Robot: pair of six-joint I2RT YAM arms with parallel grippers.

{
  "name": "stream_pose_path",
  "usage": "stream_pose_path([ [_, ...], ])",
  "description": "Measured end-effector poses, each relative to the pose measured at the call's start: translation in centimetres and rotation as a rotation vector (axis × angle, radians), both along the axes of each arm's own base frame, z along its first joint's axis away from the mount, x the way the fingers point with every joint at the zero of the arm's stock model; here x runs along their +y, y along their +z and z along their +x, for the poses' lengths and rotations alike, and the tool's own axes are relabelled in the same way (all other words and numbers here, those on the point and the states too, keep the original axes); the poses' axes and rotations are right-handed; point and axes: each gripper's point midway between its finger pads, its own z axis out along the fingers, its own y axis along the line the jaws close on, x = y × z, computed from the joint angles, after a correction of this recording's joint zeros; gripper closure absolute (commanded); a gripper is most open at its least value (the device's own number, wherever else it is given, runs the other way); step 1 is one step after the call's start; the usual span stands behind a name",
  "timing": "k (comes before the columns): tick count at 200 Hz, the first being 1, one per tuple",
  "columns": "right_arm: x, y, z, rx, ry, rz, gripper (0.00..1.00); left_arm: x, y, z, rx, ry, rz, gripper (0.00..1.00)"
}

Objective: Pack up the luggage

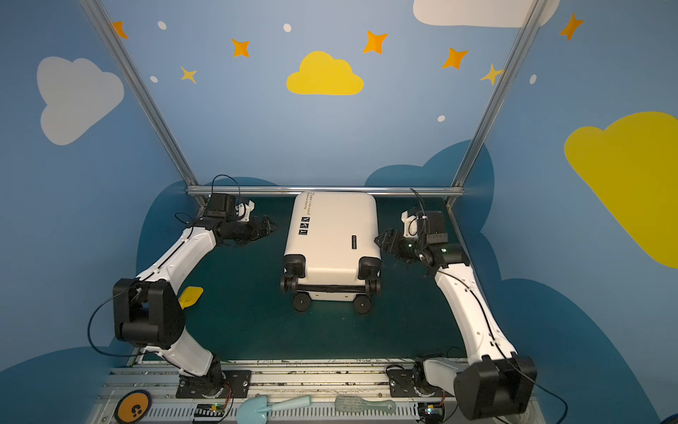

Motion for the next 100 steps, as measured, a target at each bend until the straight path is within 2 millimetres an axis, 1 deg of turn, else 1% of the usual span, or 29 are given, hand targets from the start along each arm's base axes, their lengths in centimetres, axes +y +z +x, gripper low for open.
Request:
stream_pose_path([
  [8,0.3,-0.1,-1.2,-0.006,0.018,-0.027,0.24,-0.2,0.7,-0.6,-0.018,-0.004,-0.011,0.0],
  [21,0.6,-0.5,-2.9,-0.009,0.038,-0.072,0.23,-0.3,1.2,-1.6,-0.032,-0.008,-0.028,0.0],
  [39,1.0,-1.4,-4.6,-0.001,0.06,-0.145,0.23,-0.5,1.2,-2.6,-0.033,-0.009,-0.045,0.0],
  [51,1.7,-2.1,-5.5,0.01,0.088,-0.192,0.23,-0.5,0.9,-3.1,-0.024,-0.009,-0.054,0.0],
  [73,2.4,-3.7,-6.9,0.037,0.123,-0.273,0.23,-0.7,0.3,-3.8,-0.008,-0.01,-0.067,0.0],
  [100,2.6,-4.9,-7.3,0.053,0.121,-0.348,0.23,-0.8,0.0,-4.3,-0.004,-0.013,-0.077,0.0],
])
